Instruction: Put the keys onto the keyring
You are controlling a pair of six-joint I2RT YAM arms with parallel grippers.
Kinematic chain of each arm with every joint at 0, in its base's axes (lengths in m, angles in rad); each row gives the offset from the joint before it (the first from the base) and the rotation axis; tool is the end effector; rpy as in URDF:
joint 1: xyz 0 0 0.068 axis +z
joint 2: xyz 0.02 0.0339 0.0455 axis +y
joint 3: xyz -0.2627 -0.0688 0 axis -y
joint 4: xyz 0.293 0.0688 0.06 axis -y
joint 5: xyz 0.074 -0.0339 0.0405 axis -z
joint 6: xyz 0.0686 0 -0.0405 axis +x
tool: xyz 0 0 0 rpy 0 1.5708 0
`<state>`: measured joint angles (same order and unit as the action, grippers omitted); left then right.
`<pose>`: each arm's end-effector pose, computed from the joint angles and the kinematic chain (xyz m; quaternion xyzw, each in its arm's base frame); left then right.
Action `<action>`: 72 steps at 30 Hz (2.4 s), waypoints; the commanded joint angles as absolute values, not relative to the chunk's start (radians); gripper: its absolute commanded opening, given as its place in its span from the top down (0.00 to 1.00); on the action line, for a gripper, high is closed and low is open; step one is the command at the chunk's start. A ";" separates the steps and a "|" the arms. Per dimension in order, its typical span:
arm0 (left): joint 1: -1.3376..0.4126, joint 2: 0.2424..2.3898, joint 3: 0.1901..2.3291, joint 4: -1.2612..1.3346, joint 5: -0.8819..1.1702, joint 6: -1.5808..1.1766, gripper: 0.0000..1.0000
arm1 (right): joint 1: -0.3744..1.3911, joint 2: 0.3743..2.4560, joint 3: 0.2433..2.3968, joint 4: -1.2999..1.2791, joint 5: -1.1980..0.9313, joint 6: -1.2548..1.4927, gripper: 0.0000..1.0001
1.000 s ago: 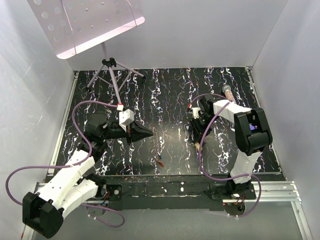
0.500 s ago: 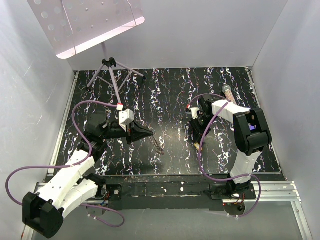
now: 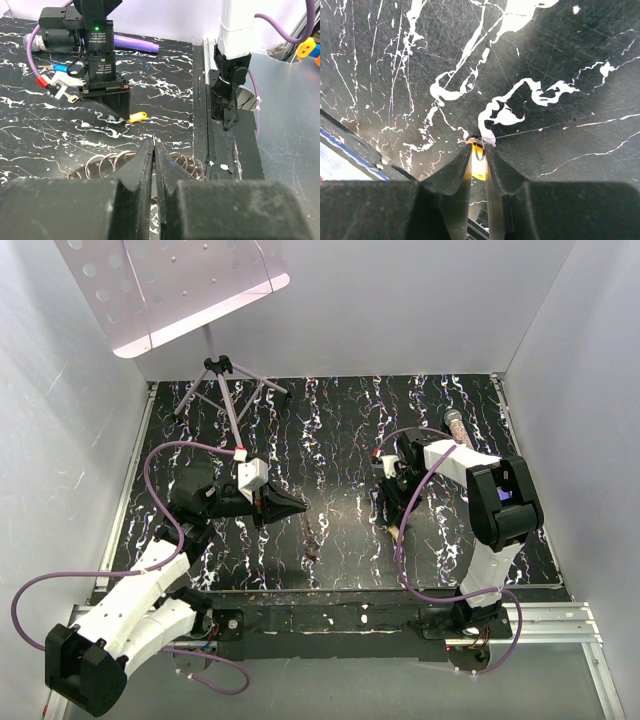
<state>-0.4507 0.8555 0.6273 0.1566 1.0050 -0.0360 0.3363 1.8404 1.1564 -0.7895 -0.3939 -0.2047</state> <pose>0.2063 -0.1642 0.2960 0.4532 0.5602 -0.4860 0.4946 0.3390 0.1464 0.0914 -0.2709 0.9413 0.1982 0.0347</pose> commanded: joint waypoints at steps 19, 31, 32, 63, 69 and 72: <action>-0.448 0.831 0.641 0.160 1.008 -0.018 1.00 | 0.351 1.841 1.195 -0.811 -0.397 -0.212 0.99; -0.448 0.830 0.638 0.161 1.008 -0.011 1.00 | 0.345 1.767 1.197 -0.805 -0.478 -0.247 0.99; -0.448 0.830 0.638 0.163 1.008 -0.011 1.00 | 0.344 1.760 1.197 -0.804 -0.488 -0.248 0.99; -0.448 0.821 0.611 0.216 1.022 -0.014 1.00 | 0.258 1.382 1.025 -0.566 -0.833 -0.288 0.99; -0.449 0.821 0.586 0.287 1.025 -0.051 1.00 | 0.255 1.241 0.979 -0.512 -0.867 -0.265 0.99; -0.448 0.816 0.578 0.359 1.026 -0.103 1.00 | 0.256 1.181 1.055 -0.656 -0.855 -0.355 0.99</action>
